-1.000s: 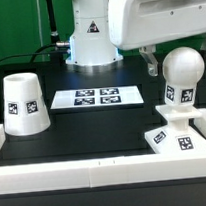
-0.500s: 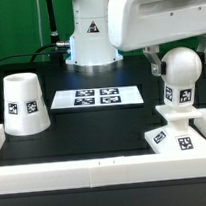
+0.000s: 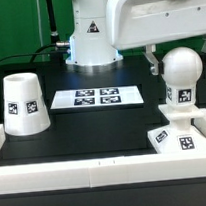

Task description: Assemble lamp

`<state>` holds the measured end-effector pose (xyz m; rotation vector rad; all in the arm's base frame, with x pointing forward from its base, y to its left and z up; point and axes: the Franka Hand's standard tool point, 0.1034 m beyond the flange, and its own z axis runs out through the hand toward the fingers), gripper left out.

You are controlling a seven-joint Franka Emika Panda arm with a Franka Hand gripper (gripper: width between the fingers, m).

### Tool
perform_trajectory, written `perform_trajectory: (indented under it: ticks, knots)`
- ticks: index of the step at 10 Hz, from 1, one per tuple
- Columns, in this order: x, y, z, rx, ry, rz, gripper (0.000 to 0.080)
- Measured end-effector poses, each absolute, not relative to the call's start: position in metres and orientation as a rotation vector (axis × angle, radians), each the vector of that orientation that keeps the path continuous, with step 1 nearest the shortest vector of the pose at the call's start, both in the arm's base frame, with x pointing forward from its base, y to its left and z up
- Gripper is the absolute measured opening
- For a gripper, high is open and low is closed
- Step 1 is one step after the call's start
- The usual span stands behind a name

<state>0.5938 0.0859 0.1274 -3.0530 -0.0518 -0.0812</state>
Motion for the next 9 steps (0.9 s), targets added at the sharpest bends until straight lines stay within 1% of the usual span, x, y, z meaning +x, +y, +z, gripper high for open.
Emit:
perform_trajectory:
  ticks: [2,5,9]
  knots:
    - [0.595,0.087,0.127,-3.027,0.259,-0.099,0.0573]
    - [0.595,0.088,0.127,-2.873,0.862,-0.093,0.0573]
    - [0.593,0.100,0.127,-2.676,1.330,-0.046,0.0573]
